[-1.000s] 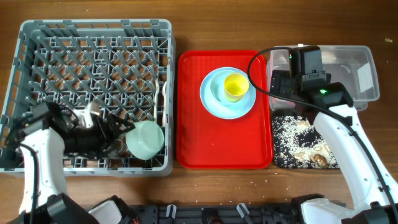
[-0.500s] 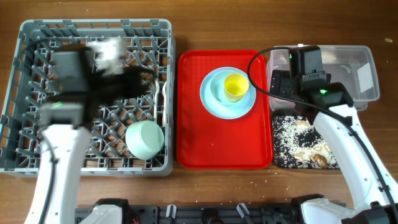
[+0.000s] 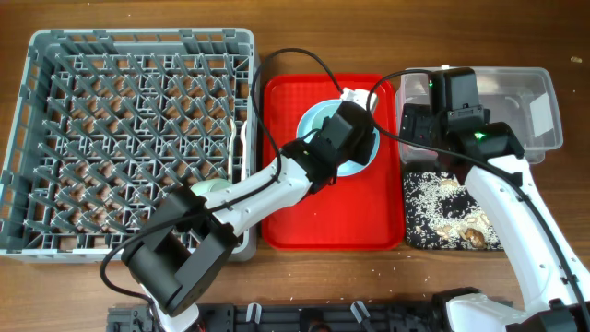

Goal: Sort waste into correct bins and load items into the dishwasher rack
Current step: 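Carry the yellow cup to the rack and set it down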

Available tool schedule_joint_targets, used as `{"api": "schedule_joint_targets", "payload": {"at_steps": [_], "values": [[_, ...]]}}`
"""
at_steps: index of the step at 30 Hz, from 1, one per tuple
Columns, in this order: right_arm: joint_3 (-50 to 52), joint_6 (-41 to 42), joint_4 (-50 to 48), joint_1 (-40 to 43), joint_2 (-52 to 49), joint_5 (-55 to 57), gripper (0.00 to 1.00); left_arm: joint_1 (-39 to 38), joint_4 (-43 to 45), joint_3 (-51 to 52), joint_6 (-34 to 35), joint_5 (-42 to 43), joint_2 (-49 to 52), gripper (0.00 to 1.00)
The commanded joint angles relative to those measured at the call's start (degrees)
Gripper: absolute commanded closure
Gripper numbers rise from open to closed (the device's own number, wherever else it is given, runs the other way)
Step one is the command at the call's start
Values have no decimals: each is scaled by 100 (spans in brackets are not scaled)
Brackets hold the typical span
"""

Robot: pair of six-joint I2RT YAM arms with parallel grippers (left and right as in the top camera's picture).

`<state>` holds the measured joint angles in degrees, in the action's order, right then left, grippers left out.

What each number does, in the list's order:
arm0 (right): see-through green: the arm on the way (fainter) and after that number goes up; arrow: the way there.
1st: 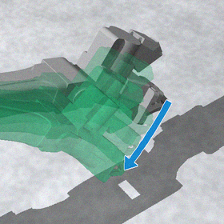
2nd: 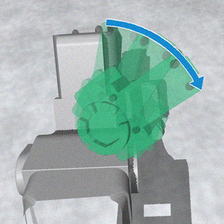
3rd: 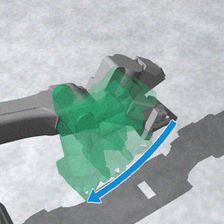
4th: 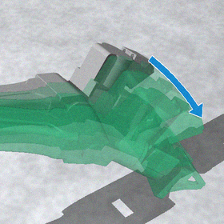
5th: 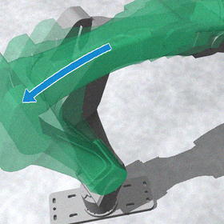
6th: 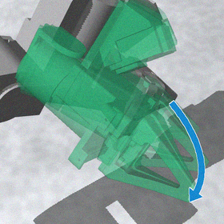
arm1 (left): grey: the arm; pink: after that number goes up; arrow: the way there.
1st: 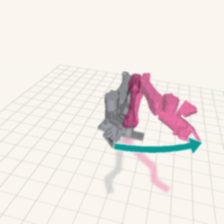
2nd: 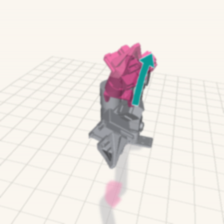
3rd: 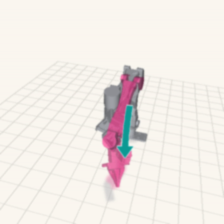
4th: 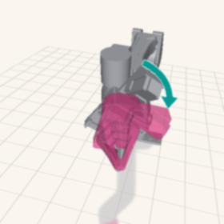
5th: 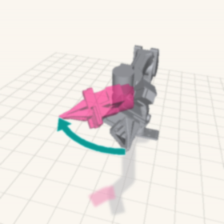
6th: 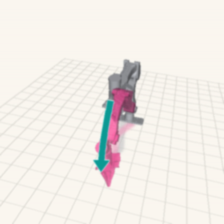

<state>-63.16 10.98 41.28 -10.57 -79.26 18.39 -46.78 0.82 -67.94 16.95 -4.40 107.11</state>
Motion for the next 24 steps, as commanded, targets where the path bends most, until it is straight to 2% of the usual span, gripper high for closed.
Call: {"api": "schedule_joint_targets", "payload": {"at_steps": [1,5,7,8,10,13,16,18,20,21,24], "values": [[-90,-48,-9,-7,24,-15,0,-22,57,-22,-179,-122,181,77],[-90,-48,-9,-7,24,-15,0,-96,-282,-22,-177,-105,251,70],[-90,-46,-9,-7,24,-15,0,-138,-448,-22,-177,-107,251,69],[-90,-48,-9,-7,24,-15,0,-138,-511,-22,-177,-133,251,73],[-90,-48,-9,-7,24,-15,0,-120,-514,-22,-173,-592,190,96],[-90,-48,-9,-7,24,-15,0,-120,-492,-22,-170,-1117,-201,96],[-90,-48,-9,-7,24,-15,0,-85,-560,-22,-149,-1300,-1209,96],[-90,-48,-9,-7,24,-15,0,44,-1023,-22,44,-1233,-2181,96],[-90,-48,-9,-7,24,-15,0,520,-1805,-22,363,-407,-3069,96],[-90,-48,-9,-7,24,-15,0,986,-2181,-22,575,382,-3403,96],[-90,-46,-9,-7,24,-15,0,2841,-2671,-22,758,3764,-3663,96]]}}
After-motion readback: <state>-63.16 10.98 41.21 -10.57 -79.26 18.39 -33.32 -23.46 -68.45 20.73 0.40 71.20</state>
